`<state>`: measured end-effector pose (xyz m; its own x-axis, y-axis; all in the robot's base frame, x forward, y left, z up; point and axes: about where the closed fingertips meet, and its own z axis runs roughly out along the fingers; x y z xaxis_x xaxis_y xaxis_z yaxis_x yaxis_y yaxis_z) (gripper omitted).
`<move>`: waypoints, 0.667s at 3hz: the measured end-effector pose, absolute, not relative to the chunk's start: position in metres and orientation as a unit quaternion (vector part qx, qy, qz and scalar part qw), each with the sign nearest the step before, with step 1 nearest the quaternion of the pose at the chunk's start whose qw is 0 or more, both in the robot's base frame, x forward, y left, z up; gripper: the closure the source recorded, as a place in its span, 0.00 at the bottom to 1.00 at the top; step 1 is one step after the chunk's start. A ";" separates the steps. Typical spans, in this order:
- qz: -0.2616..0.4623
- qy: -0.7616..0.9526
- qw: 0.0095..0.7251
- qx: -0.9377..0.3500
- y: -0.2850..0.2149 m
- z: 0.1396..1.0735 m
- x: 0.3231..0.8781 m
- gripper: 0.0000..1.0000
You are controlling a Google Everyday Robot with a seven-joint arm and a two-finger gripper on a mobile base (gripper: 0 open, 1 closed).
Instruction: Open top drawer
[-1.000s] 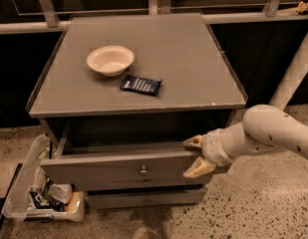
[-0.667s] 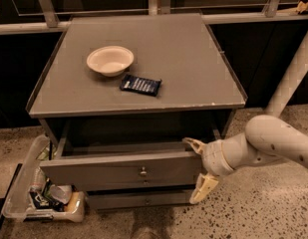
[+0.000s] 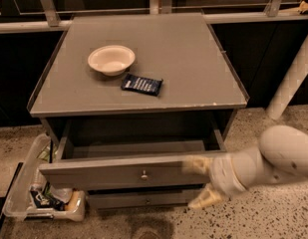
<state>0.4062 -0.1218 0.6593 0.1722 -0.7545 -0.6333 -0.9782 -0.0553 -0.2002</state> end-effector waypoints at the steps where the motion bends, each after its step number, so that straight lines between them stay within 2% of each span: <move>1: 0.197 0.597 0.294 -0.721 -0.132 0.668 0.298 0.64; 2: 0.213 0.610 0.298 -0.702 -0.166 0.655 0.205 0.88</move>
Offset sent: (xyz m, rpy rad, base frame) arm -0.3262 -0.1141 -0.0216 0.0756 0.0467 -0.0683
